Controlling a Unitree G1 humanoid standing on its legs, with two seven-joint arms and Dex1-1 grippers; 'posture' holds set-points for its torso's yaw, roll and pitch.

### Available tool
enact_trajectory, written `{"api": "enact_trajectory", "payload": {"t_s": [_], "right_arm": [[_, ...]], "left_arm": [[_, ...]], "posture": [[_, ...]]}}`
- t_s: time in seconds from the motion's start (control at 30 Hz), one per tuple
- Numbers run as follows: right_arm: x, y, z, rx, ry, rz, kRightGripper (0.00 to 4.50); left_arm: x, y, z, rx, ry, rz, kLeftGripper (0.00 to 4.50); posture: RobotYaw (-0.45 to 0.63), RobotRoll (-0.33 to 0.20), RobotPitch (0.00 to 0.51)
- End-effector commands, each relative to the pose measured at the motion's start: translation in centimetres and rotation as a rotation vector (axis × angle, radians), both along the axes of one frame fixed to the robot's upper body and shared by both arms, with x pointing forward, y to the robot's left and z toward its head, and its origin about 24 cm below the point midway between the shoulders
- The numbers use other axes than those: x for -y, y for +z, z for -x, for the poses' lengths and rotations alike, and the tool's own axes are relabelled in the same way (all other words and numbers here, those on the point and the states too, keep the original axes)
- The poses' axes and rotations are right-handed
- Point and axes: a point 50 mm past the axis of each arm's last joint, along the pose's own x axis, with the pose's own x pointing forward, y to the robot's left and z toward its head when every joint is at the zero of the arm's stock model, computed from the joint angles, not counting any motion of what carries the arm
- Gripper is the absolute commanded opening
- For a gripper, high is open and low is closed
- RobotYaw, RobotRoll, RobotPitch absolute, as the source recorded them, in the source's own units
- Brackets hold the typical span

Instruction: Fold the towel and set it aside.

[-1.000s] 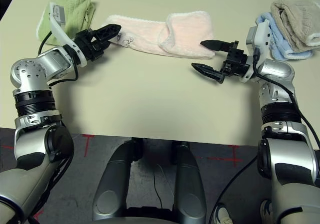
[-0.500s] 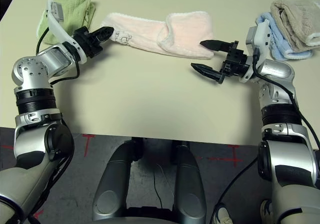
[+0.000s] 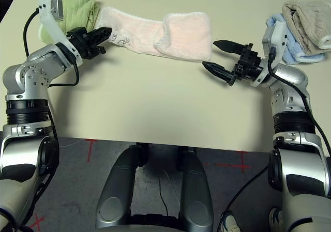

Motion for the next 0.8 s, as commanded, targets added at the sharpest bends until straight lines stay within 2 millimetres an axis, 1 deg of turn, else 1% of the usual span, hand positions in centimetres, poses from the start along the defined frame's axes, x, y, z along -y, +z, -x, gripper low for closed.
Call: {"api": "enact_trajectory", "payload": {"t_s": [0.03,0.13,0.33,0.5,0.6,0.7,0.8], "right_arm": [[0.3,-0.2,0.3,0.006,-0.011,-0.015,4.5],[0.3,-0.2,0.3,0.007,-0.015,-0.019,4.5],[0.2,-0.2,0.3,0.009,-0.018,-0.022,4.5],[0.2,-0.2,0.1,0.008,-0.018,-0.017,4.5],[0.2,-0.2,0.1,0.008,-0.019,-0.015,4.5],[0.6,-0.2,0.2,0.009,-0.037,-0.008,4.5],[1.4,0.0,0.1,0.006,-0.072,-0.015,4.5]], "left_arm": [[1.1,1.0,0.6,0.057,-0.075,-0.057,0.04],[1.8,1.7,1.2,0.08,-0.124,-0.079,0.04],[3.1,3.7,1.6,0.15,-0.159,-0.057,0.04],[5.7,5.2,1.6,0.201,-0.242,-0.065,0.04],[7.7,5.8,1.5,0.223,-0.306,-0.08,0.04],[9.2,6.0,1.7,0.22,-0.367,-0.103,0.04],[10.3,5.6,1.8,0.207,-0.414,-0.133,0.04]], "posture": [[0.02,0.0,0.383],[0.03,0.0,0.372],[0.03,0.0,0.366],[0.04,0.0,0.368],[0.03,0.0,0.372],[0.03,0.0,0.372],[0.02,0.0,0.373]]}}
